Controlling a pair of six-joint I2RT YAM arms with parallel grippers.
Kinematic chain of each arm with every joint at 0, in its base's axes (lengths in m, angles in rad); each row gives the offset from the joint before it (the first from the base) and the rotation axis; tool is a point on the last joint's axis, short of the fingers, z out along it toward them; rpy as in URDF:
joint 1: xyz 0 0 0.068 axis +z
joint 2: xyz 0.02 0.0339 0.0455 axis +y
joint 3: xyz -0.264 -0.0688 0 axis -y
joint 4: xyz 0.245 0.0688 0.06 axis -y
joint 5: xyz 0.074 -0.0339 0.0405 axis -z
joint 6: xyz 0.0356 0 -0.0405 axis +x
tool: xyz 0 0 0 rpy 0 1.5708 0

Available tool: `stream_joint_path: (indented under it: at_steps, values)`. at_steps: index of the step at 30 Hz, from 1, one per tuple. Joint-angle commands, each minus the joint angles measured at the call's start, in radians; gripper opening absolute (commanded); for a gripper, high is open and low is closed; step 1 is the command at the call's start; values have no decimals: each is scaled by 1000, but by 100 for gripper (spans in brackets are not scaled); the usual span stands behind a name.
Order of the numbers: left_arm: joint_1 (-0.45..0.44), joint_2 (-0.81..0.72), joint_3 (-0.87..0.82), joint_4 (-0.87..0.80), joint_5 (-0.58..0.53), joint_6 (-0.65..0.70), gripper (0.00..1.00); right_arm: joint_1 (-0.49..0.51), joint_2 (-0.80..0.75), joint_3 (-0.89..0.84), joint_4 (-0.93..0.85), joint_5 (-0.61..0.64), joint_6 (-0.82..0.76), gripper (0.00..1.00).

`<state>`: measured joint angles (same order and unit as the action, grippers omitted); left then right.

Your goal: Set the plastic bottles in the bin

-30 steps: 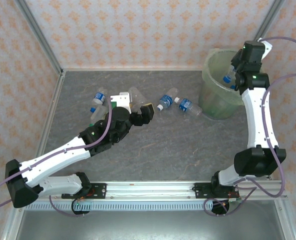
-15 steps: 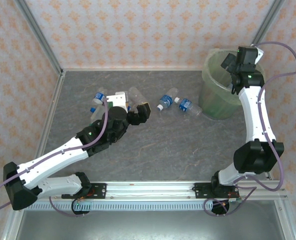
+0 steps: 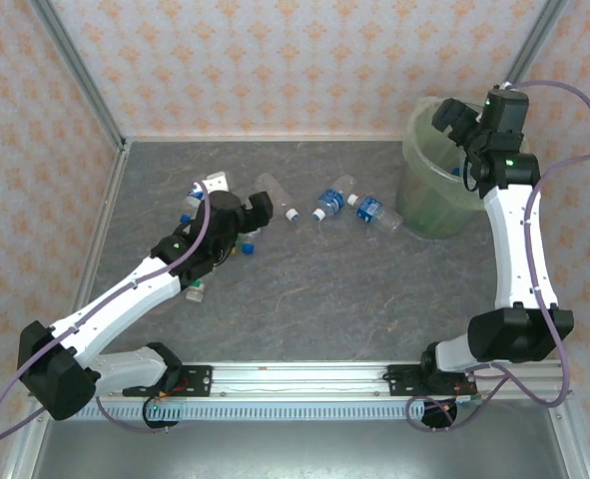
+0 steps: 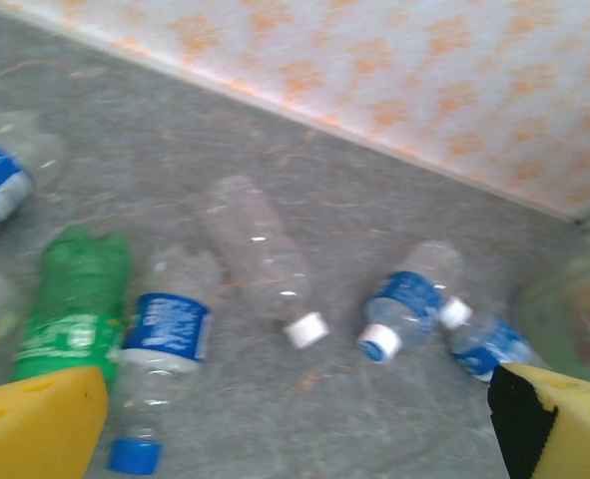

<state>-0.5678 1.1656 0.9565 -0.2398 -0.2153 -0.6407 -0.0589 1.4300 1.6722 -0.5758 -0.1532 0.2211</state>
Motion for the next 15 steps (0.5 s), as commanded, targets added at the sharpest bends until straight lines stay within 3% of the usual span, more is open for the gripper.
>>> stream_joint_path:
  at_steps: [1, 9, 15]
  values:
    - [62, 0, -46, -101, 18, -34, 97, 21, -38, 28, 31, -140, 23, 100]
    - [309, -103, -258, -139, 153, -147, 88, 100, -28, 73, 27, -216, 14, 100]
    - [330, -210, -376, -166, 115, -196, 89, 112, -44, 48, 36, -236, 22, 100]
